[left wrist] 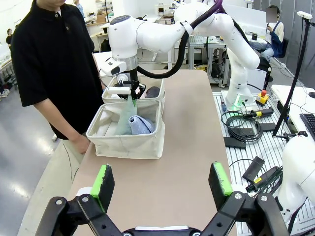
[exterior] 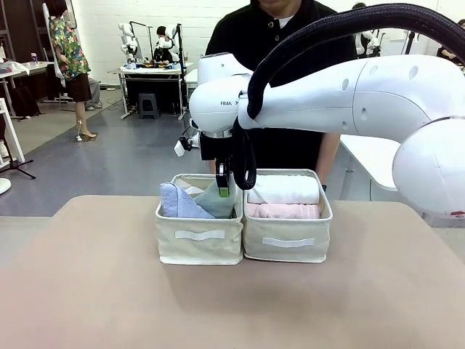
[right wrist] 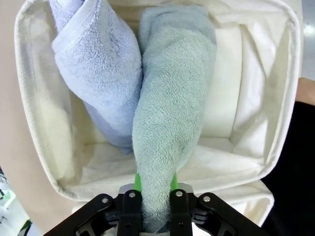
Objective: Sort the towels based on their folding style.
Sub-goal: Pick up another triangle-folded towel from the table and place it in the left Fabric basket.
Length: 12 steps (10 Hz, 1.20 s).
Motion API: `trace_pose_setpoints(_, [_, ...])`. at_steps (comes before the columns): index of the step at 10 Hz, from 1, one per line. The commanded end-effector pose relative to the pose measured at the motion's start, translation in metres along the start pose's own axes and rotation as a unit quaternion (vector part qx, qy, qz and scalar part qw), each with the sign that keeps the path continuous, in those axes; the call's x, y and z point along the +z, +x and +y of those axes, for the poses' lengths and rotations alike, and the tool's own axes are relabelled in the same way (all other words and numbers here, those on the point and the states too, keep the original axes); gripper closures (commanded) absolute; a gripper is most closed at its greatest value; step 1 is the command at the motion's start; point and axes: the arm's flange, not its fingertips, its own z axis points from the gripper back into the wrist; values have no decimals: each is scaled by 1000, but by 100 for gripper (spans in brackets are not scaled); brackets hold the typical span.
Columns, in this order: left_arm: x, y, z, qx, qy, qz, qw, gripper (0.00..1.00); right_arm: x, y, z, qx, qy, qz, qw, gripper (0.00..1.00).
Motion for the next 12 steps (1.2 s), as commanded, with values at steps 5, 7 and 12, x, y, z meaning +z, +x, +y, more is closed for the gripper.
trace_pose_setpoints(5, [0,0,-3,-4,1,-2,1000,0,5,9,-10,14,-18,24,999,0])
trace_pose_setpoints(7, [0,0,-3,-4,1,-2,1000,0,5,8,-10,13,-18,24,999,0])
trace_pose_setpoints(12, [0,0,-3,-4,1,-2,1000,0,4,6,-9,9,-17,24,1000,0])
